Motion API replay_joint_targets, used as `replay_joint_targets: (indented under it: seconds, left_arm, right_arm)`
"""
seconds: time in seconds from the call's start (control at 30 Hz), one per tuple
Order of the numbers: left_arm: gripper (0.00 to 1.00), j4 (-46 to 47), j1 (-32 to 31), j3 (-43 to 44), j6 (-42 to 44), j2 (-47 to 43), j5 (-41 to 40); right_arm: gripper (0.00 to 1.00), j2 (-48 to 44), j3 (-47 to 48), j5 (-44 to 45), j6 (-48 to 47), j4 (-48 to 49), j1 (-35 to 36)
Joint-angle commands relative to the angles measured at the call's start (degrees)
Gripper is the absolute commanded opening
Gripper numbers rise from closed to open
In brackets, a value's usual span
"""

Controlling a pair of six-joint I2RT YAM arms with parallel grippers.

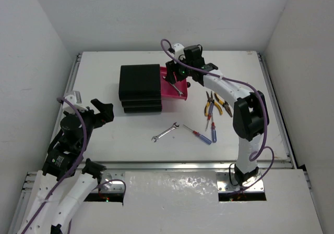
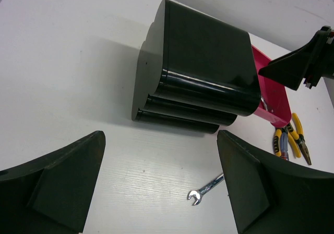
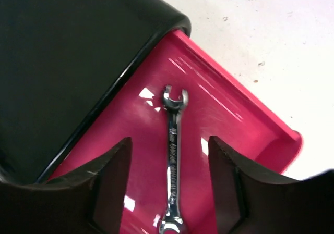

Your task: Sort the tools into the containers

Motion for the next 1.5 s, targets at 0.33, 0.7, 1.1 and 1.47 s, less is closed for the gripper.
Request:
replay_joint_targets:
  seconds: [0.33, 0.7, 1.1, 1.47]
  left_arm:
    - [0.87, 2.53, -0.54, 0.77, 0.3, 0.27, 0.05]
    - [0.87, 2.18, -0.54, 0.86, 0.04, 1.33, -0.74]
    - [0.87, 2.44, -0.63, 0.68, -0.05, -0.52, -0.66]
    - [0.87, 2.61, -0.98, 0.51, 0.04, -0.87, -0.3]
  right_arm:
    - [0.82, -22.77, -16.2, 14.87, 7.2, 1.66, 6.84]
    - [0.99, -24.31, -25.22, 66.84, 37.78, -14.93, 36.19]
    - [0.93, -0.14, -9.29, 59.56, 84.64, -39.09, 39.64]
    - [0.74, 9.01, -7.62, 58.86, 87.65, -34.11, 36.91]
